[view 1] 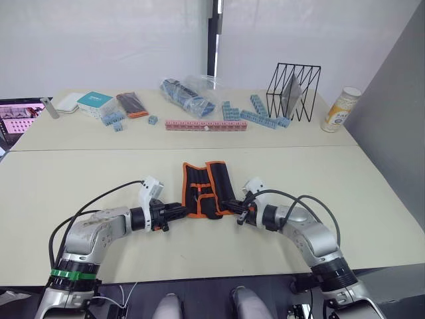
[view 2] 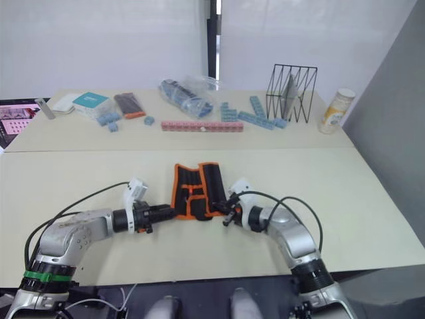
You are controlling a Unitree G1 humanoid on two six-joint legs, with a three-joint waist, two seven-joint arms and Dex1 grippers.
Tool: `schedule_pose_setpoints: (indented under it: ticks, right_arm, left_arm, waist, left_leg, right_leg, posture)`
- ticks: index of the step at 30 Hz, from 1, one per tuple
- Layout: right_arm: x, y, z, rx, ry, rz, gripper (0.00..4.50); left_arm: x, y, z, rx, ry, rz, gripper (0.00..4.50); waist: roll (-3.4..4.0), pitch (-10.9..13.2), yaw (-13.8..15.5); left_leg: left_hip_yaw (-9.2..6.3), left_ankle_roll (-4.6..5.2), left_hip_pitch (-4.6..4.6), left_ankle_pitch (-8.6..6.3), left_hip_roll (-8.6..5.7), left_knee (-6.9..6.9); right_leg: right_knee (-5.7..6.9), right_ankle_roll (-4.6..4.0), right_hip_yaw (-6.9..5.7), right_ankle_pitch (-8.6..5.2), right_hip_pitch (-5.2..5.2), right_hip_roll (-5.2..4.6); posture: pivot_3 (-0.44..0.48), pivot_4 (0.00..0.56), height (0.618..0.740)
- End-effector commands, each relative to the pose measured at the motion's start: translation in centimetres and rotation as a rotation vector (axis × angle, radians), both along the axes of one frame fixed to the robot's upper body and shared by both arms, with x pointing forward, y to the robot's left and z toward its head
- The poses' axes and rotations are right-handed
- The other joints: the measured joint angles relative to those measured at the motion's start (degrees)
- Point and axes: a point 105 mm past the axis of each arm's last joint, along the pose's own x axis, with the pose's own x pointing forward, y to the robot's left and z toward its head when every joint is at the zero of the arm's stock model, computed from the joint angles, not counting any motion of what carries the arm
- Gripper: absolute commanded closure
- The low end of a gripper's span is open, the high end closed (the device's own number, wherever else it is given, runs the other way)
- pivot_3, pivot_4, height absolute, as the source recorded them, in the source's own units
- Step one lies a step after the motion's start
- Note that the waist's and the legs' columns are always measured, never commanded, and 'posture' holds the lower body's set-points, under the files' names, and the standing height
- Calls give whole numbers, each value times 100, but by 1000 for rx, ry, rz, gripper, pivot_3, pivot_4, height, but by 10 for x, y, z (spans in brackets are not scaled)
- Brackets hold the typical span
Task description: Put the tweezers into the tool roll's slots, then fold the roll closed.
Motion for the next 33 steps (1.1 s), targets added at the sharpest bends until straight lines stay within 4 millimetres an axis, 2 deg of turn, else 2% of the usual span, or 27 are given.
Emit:
schedule_pose_setpoints:
  ticks: [1,5,7,10,13,17,21,25,28,33]
  right_arm:
    - [3,0,9,16,-29,-19,4500]
    - [4,2,17,21,-56,-8,4500]
    - [4,3,20,15,-68,2,4500]
    - [3,4,19,-14,-82,17,4500]
    - [2,7,13,-23,-75,25,4500]
    - [4,12,10,12,-77,10,4500]
    - [8,16,26,79,-130,1,4500]
    - [11,18,31,86,-168,-1,4500]
    - [12,23,26,64,-168,17,4500]
    - [14,23,-6,-53,-104,3,4500]
  left_arm:
    - [11,2,13,23,-72,-28,4450]
    - [30,18,18,117,-128,-44,4489]
    - [41,25,23,154,-162,-45,4489]
    - [53,24,29,192,-211,-73,4489]
    - [59,15,31,258,-264,-150,4489]
    - [59,-13,32,256,-299,-260,4489]
    - [59,-28,33,244,-320,-283,4489]
    - [60,-32,32,233,-321,-283,4489]
    - [59,-34,32,232,-320,-287,4489]
    - [58,-42,40,185,-324,-301,4489]
  waist:
    - [0,1,2]
    - [0,2,3]
    - [0,4,5]
    - [0,4,8]
    - [0,4,13]
    - [0,4,19]
    - [0,4,26]
    - [1,5,23]
    - [0,4,18]
    - [1,4,21]
  left_leg:
    - [0,0,-2,0,0,0]
    - [1,0,-9,0,0,-2]
    - [-2,0,-14,0,-1,-4]
    - [-1,0,-20,0,-1,-8]
    - [-2,0,-29,-1,-3,-10]
    - [-3,0,-35,-2,-3,-15]
    - [-6,0,-44,-2,-4,-11]
    - [-9,0,-43,-2,-4,-7]
    - [-9,0,-41,-2,-5,-5]
    - [-10,0,-41,-2,-6,-5]
  right_leg:
    - [-1,0,0,0,-2,0]
    - [-1,3,1,2,-6,0]
    - [3,38,-1,22,-12,0]
    - [0,41,-2,24,-16,0]
    - [-6,43,-1,25,-19,0]
    - [-11,44,-2,24,-20,0]
    - [-11,48,-2,25,-21,0]
    - [-5,48,-4,26,-21,0]
    - [-3,49,-4,26,-21,0]
    - [-1,49,-4,26,-20,0]
  posture:
    - [0,150,737]
    - [0,150,737]
    - [0,150,737]
    - [0,150,737]
    - [0,150,737]
    - [0,150,737]
    - [0,150,737]
    - [0,150,737]
    - [0,150,737]
    - [0,150,737]
